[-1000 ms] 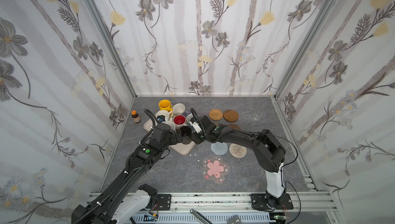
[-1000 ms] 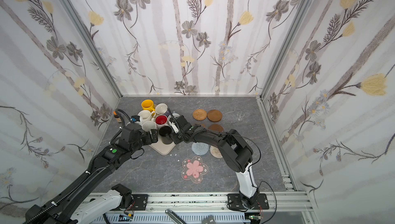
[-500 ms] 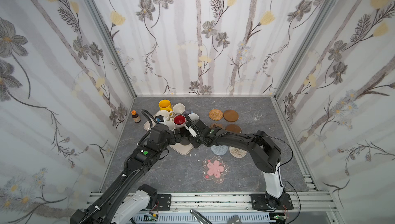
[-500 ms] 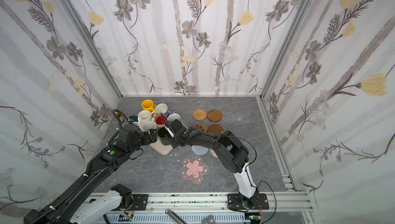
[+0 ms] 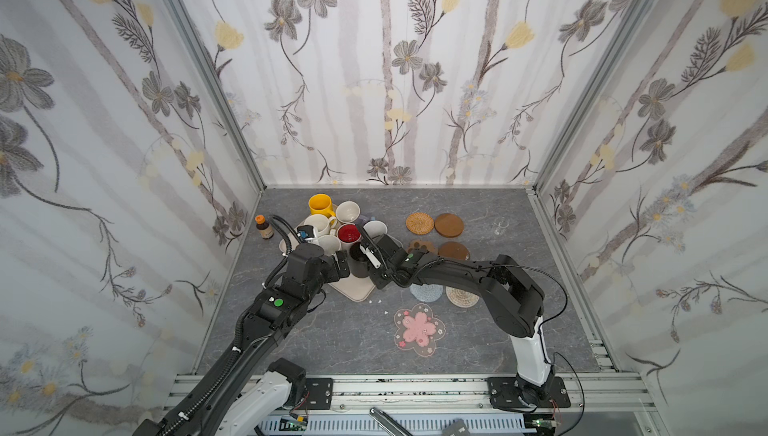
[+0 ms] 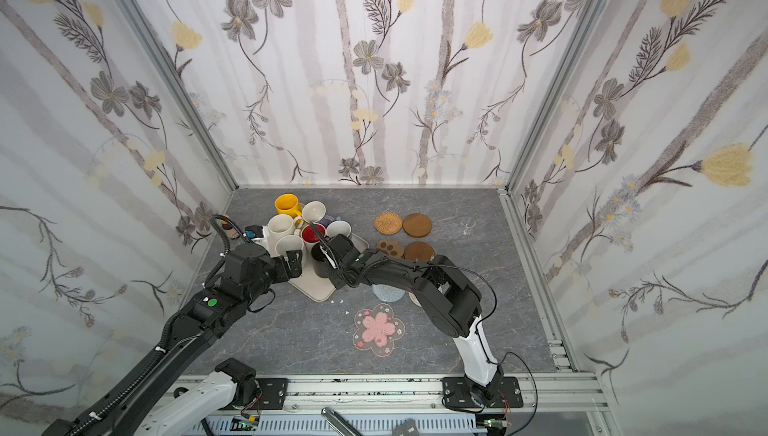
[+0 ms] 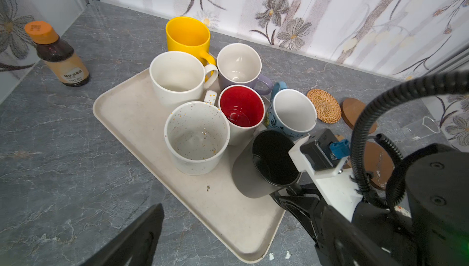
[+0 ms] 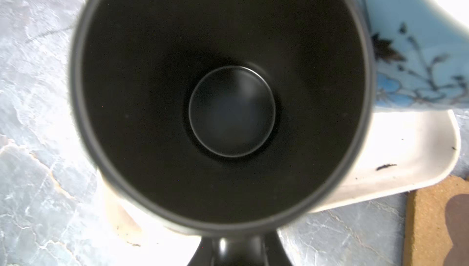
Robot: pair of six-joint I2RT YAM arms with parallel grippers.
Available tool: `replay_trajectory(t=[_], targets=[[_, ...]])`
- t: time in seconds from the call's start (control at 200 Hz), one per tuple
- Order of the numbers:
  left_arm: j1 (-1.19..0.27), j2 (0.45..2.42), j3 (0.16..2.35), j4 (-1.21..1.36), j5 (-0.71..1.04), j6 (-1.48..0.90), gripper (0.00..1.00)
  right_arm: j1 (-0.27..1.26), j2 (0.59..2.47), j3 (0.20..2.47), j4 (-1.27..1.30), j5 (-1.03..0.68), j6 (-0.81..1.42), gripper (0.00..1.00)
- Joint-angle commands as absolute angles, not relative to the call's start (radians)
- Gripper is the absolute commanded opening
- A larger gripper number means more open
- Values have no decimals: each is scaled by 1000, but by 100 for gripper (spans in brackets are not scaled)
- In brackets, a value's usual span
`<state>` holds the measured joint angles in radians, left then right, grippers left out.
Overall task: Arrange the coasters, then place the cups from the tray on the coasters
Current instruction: 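Lift the black mug off the tray with the right gripper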
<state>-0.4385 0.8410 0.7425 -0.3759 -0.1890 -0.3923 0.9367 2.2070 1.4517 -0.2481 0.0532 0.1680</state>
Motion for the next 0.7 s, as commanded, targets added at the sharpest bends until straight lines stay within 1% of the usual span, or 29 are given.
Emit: replay_trajectory(t=[0.0,0.17,0.45,0.545,0.699], targets=[[-437,825,738,-350,-227,-389,100,940,2181,1454,-240,59,188,4],[-439,825,750,-351,-213,-408,100,941,2117,1429,-251,62,206,4],[-454,843,810,-350,-152,-455,100,917,1930,1308,-257,89,254,3],[-490,871,823,-348,-165,-478,100,892,1861,1253,-258,91,275,3],[-590,944,849,-338,-243,-503,100,830,1760,1173,-263,86,297,3]])
